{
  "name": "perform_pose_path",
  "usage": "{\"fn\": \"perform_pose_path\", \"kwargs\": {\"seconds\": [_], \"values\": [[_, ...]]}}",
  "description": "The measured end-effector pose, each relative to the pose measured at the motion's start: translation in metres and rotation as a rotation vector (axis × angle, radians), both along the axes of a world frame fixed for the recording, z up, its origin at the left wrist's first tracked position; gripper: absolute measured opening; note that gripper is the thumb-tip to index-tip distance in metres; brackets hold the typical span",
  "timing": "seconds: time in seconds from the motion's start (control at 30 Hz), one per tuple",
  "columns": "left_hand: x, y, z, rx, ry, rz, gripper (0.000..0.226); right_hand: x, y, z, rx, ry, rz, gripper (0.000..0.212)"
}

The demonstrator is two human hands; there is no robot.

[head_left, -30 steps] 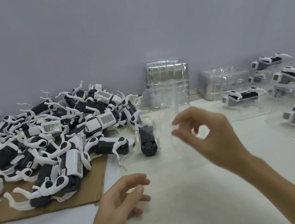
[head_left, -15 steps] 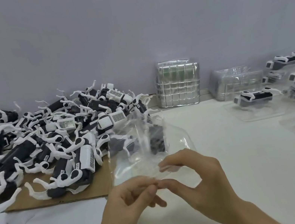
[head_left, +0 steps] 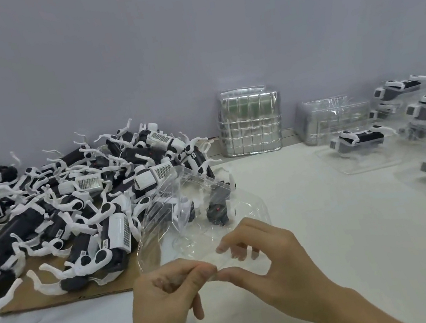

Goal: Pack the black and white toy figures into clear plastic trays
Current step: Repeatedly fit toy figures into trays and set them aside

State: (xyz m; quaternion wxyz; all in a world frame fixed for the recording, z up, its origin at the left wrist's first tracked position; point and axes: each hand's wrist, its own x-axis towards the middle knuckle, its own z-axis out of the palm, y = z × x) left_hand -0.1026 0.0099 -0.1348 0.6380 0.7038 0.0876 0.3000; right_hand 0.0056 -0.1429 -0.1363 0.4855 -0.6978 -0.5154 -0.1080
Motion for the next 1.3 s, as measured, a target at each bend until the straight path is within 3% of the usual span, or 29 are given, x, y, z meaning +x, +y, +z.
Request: {"fn": "perform_pose_path", "kwargs": {"seconds": [0.2, 0.37, 0.57, 0.67, 0.77, 0.87, 0.93, 1.0, 1.07, 1.17, 1.23, 1.3], "values": [[0.004, 0.003, -0.003, -0.089, 0.035, -0.012, 0.022, 0.005, -0.002, 0.005, 0.143, -0.127, -0.175, 0.011], [0.003, 0.016, -0.005, -0.312, 0.107, 0.09, 0.032, 0.024, -0.015, 0.016, 0.227, -0.173, -0.419, 0.029], [0.003, 0.022, 0.001, -0.509, 0.071, 0.174, 0.034, 0.02, -0.026, 0.022, 0.129, -0.24, -0.136, 0.028], [0.003, 0.024, -0.001, -0.499, 0.129, 0.156, 0.055, 0.013, -0.021, 0.018, -0.018, -0.268, -0.028, 0.02], [0.002, 0.021, -0.003, -0.396, 0.174, 0.103, 0.05, 0.009, -0.019, 0.015, -0.079, -0.213, 0.004, 0.018], [0.0, 0.017, -0.005, -0.284, 0.181, 0.041, 0.031, 0.009, -0.021, 0.017, -0.059, -0.133, 0.033, 0.018], [0.001, 0.019, -0.006, -0.299, 0.173, 0.047, 0.036, 0.007, -0.021, 0.019, 0.013, -0.168, -0.014, 0.019], [0.001, 0.022, -0.005, -0.358, 0.158, 0.077, 0.04, 0.008, -0.023, 0.023, 0.177, -0.244, -0.194, 0.018], [-0.001, 0.025, -0.003, -0.392, 0.134, 0.077, 0.043, 0.016, -0.029, 0.029, 0.371, -0.131, -0.345, 0.017], [-0.006, 0.024, 0.006, -0.388, 0.123, 0.002, 0.048, 0.043, -0.031, 0.031, 0.474, 0.304, -0.397, 0.018], [-0.009, 0.021, 0.012, -0.375, 0.136, -0.09, 0.055, 0.067, -0.023, 0.029, 0.258, 0.691, -0.396, 0.014], [-0.008, 0.018, 0.017, -0.355, 0.167, -0.164, 0.065, 0.09, -0.009, 0.024, -0.112, 0.985, -0.379, 0.02]]}}
